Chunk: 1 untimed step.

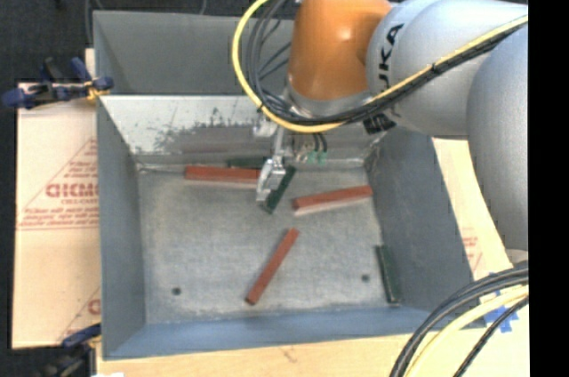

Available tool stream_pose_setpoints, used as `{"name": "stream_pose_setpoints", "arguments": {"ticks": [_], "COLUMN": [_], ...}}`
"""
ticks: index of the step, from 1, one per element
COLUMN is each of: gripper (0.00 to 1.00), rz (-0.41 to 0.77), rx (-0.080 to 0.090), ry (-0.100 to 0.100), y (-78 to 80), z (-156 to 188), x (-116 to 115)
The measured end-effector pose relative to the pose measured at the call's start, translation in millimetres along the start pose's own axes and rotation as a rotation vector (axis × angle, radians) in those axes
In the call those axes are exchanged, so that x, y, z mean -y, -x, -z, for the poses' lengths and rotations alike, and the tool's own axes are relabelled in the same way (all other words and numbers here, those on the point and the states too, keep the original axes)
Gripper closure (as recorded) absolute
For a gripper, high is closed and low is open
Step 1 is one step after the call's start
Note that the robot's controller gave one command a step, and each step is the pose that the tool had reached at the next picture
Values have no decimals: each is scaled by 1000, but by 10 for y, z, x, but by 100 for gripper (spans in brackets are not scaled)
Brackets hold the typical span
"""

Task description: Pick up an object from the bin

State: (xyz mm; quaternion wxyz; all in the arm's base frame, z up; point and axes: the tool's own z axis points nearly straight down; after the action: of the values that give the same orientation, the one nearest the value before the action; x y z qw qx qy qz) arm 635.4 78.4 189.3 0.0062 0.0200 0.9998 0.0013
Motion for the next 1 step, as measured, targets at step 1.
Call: {"name": "stream_pose_setpoints", "arguments": {"ticks": [1], "gripper": [0], "rz": [-13], "rx": [-4], "ry": [-1], "y": [-41], "z": [-157], "x": [33]}}
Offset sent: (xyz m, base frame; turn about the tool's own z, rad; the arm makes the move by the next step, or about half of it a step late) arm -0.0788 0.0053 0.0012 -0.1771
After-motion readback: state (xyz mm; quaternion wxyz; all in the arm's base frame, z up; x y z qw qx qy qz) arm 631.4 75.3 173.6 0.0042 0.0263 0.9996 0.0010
